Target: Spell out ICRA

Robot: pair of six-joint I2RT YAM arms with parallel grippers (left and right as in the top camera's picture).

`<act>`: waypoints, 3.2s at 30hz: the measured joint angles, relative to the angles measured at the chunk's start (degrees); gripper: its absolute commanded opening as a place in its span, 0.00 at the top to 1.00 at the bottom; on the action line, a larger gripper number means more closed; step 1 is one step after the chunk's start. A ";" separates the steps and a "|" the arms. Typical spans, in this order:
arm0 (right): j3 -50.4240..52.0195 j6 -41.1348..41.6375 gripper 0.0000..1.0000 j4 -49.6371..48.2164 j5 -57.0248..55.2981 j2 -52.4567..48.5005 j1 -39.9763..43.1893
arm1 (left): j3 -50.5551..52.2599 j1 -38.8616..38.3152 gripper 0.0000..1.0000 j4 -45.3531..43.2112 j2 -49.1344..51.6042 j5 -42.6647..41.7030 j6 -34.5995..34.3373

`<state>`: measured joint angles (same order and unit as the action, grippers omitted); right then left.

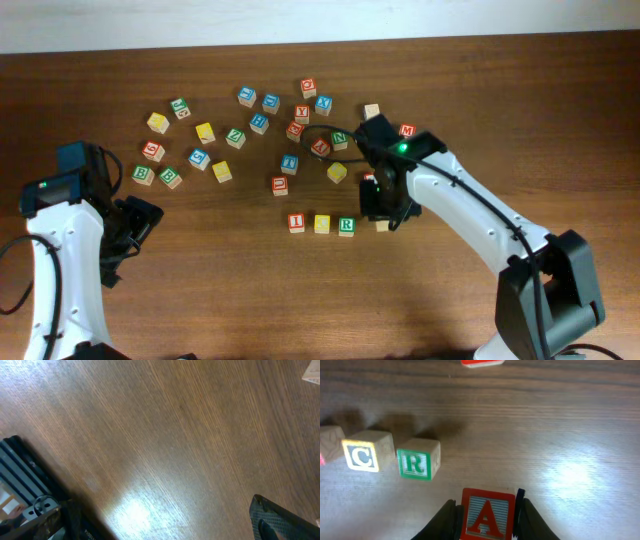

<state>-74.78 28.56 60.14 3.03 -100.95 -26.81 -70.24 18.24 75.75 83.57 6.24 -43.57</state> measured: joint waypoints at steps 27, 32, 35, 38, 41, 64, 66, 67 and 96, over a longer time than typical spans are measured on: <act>15.78 2.25 0.67 -22.97 6.38 0.11 0.00 | 0.00 0.00 0.01 -0.07 -0.02 0.00 0.00; 15.78 2.12 0.55 -23.37 6.67 0.11 0.00 | 0.00 0.00 0.01 -0.07 0.00 -0.02 0.02; 15.58 2.03 0.52 -21.84 6.86 0.11 0.00 | 0.00 0.00 0.01 -0.07 -0.02 0.00 0.00; 12.61 1.97 0.51 -18.80 7.02 0.11 0.00 | 0.02 0.00 0.01 -0.04 -0.02 0.00 0.00; 8.85 1.84 0.51 -14.51 7.02 0.11 0.00 | 0.00 0.00 0.01 -0.09 0.00 -0.02 0.00; -24.33 -4.46 0.02 32.46 3.08 5.42 35.95 | 0.07 0.00 0.01 -0.07 -0.02 0.00 0.00; -24.33 -4.57 0.02 33.42 3.02 5.42 36.15 | 0.07 0.00 0.01 -0.09 0.00 -0.02 0.00; -24.33 -4.59 0.01 33.64 3.02 5.42 36.15 | 0.07 0.00 0.01 -0.07 0.00 0.00 0.00; -19.65 -13.44 0.83 24.76 3.96 5.31 32.15 | 0.11 -9.09 0.28 -1.84 -0.02 -18.29 12.52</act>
<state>-94.43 15.11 84.90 6.98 -95.64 5.34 -70.13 9.15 73.91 83.55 -12.05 -31.05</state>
